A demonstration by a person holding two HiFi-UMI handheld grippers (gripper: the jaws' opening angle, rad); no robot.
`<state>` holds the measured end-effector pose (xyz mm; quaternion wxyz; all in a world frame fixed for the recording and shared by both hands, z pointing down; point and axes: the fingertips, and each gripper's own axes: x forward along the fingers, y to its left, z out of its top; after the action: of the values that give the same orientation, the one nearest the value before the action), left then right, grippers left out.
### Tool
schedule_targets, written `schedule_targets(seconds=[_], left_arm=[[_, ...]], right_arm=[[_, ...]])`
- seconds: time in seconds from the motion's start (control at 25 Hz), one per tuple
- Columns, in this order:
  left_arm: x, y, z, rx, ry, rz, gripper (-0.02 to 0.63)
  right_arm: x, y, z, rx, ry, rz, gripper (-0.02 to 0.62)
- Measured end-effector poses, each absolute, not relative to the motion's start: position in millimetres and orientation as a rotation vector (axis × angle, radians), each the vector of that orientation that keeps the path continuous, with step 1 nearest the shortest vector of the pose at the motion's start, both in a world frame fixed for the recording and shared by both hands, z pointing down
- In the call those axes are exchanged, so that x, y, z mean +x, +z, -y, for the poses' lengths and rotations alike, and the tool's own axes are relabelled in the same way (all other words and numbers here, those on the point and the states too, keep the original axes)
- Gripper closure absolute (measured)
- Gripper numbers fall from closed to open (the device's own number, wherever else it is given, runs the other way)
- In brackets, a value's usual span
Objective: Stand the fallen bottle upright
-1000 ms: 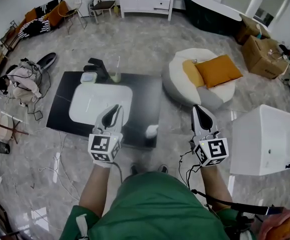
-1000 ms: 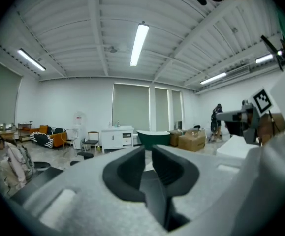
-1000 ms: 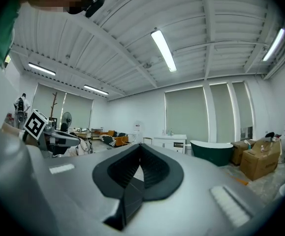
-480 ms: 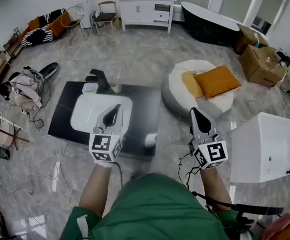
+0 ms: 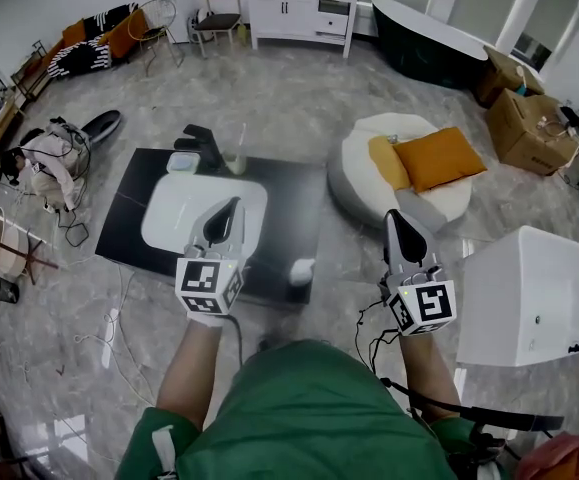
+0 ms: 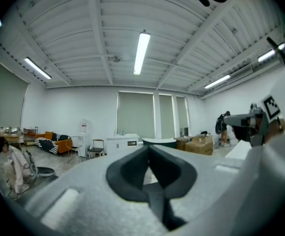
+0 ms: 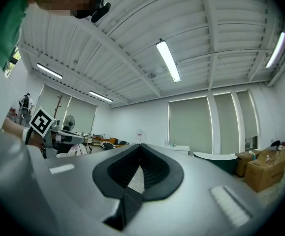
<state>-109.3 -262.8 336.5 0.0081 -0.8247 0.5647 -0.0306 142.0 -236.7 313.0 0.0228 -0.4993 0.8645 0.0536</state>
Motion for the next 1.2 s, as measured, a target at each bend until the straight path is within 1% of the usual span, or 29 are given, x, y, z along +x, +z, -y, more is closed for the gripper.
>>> schedule_targets(seconds=[1.2], left_arm=[[-113.6, 349.6, 274.4, -2.574, -0.118, -1.823, 0.607]], right_arm=[[146.4, 323.1, 250.5, -1.556, 0.122, -2.688, 0.594]])
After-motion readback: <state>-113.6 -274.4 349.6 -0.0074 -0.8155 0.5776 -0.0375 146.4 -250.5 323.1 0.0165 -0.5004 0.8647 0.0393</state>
